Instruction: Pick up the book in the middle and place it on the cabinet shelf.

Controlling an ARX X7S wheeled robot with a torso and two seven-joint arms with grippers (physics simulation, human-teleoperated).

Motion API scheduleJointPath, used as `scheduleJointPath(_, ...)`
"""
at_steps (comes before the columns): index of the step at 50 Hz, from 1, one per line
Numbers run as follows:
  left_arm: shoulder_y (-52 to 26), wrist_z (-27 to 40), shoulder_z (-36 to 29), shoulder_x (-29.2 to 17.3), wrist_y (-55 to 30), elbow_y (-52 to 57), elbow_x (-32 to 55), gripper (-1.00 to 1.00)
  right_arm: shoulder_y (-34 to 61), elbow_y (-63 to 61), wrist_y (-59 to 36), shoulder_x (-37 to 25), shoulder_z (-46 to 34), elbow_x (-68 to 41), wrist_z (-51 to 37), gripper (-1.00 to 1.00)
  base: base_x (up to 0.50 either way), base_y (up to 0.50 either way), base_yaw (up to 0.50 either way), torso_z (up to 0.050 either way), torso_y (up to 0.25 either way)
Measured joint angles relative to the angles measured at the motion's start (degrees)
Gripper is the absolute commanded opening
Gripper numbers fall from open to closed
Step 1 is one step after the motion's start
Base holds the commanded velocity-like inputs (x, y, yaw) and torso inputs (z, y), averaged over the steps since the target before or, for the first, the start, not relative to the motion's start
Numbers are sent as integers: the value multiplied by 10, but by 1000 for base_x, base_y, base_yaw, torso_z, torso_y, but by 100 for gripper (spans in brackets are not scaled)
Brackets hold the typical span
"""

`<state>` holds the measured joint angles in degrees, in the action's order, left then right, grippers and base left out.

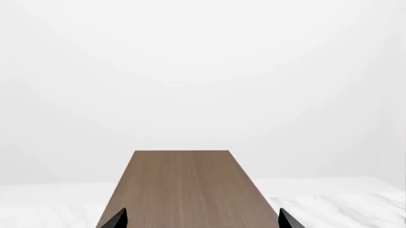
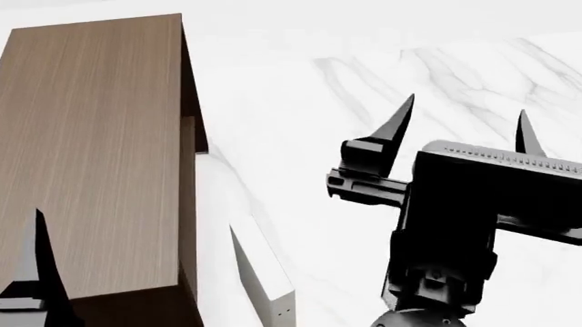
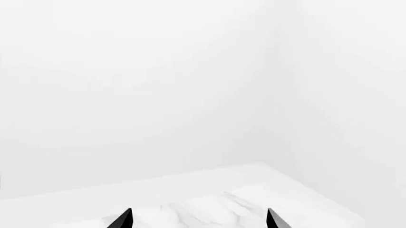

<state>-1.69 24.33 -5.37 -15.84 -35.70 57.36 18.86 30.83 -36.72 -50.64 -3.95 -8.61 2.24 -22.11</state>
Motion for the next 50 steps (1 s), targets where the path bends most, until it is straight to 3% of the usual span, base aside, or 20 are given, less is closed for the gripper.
scheduleJointPath(13, 0, 3, -6, -7, 2, -2, 9, 100, 227, 374, 71, 26, 31, -76, -93, 100, 0, 0, 0, 0, 0)
scheduleJointPath(20, -3, 7, -2, -13, -2, 3, 19, 100, 350, 617, 148, 32, 25, -127, -178, 100, 0, 0, 0, 0, 0)
scheduleJointPath(31, -6, 20, -1, -25, 3, 2, 31, 100, 486, 900, 215, 36, 19, -235, -328, 100, 0, 0, 0, 0, 0)
scheduleJointPath(39, -9, 31, -4, -35, 12, -1, 40, 100, 532, 1018, 242, 35, 32, -296, -418, 100, 0, 0, 0, 0, 0)
scheduleJointPath(50, -13, 48, -10, -49, 25, -2, 52, 100, 552, 1084, 222, 35, 94, -349, -502, 100, 0, 0, 0, 0, 0)
